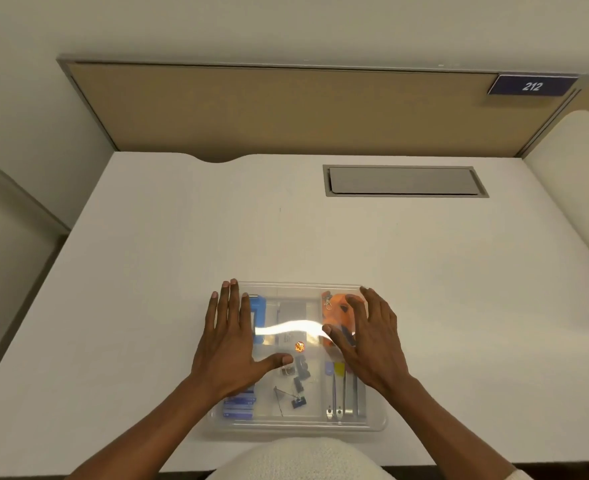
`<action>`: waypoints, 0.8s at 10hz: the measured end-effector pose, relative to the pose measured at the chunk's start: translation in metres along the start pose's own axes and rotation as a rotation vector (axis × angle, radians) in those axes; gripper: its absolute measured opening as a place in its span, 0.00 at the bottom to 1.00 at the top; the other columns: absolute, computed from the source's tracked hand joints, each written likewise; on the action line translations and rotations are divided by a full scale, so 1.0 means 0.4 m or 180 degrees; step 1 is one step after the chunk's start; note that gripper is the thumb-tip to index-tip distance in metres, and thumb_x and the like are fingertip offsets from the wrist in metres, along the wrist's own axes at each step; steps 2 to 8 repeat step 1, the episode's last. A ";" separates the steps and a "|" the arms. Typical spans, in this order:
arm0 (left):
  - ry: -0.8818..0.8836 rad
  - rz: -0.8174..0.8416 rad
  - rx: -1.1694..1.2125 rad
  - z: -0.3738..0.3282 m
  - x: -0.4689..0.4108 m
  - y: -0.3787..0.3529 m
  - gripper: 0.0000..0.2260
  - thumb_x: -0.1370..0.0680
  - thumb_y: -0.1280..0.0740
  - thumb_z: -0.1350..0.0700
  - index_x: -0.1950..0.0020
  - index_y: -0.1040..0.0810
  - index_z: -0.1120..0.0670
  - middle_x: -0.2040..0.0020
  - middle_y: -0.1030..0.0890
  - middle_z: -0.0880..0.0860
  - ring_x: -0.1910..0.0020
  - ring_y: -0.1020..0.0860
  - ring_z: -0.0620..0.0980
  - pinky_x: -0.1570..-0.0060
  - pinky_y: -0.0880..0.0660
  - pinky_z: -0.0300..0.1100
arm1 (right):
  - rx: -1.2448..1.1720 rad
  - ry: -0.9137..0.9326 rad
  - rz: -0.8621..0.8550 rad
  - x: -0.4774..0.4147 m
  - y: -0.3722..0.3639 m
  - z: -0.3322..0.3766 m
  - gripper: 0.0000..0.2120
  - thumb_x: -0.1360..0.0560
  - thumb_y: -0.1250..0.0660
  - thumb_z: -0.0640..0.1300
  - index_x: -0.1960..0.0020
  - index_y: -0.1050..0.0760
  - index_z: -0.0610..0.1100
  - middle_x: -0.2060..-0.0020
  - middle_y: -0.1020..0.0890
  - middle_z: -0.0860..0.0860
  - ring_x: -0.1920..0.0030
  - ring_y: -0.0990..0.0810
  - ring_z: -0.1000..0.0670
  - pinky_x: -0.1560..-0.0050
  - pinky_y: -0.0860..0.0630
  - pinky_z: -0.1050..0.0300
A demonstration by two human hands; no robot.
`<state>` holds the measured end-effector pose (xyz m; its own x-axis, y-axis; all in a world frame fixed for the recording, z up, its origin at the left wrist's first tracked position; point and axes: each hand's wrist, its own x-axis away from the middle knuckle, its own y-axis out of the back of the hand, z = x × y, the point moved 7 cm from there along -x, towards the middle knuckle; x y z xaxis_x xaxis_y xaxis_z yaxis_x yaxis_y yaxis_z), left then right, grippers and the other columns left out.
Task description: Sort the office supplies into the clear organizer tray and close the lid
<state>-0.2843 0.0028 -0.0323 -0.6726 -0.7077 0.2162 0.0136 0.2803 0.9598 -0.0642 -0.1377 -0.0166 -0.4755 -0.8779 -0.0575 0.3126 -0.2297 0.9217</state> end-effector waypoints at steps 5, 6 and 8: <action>-0.0076 -0.0168 0.0073 -0.010 -0.041 0.045 0.61 0.34 0.55 0.14 0.16 0.60 0.57 0.17 0.67 0.57 0.18 0.68 0.57 0.19 0.61 0.59 | -0.0171 -0.0222 0.0067 -0.038 0.009 -0.017 0.39 0.24 0.42 0.72 0.25 0.33 0.45 0.21 0.39 0.43 0.20 0.40 0.42 0.27 0.31 0.44; -0.0076 -0.0168 0.0073 -0.010 -0.041 0.045 0.61 0.34 0.55 0.14 0.16 0.60 0.57 0.17 0.67 0.57 0.18 0.68 0.57 0.19 0.61 0.59 | -0.0171 -0.0222 0.0067 -0.038 0.009 -0.017 0.39 0.24 0.42 0.72 0.25 0.33 0.45 0.21 0.39 0.43 0.20 0.40 0.42 0.27 0.31 0.44; -0.0076 -0.0168 0.0073 -0.010 -0.041 0.045 0.61 0.34 0.55 0.14 0.16 0.60 0.57 0.17 0.67 0.57 0.18 0.68 0.57 0.19 0.61 0.59 | -0.0171 -0.0222 0.0067 -0.038 0.009 -0.017 0.39 0.24 0.42 0.72 0.25 0.33 0.45 0.21 0.39 0.43 0.20 0.40 0.42 0.27 0.31 0.44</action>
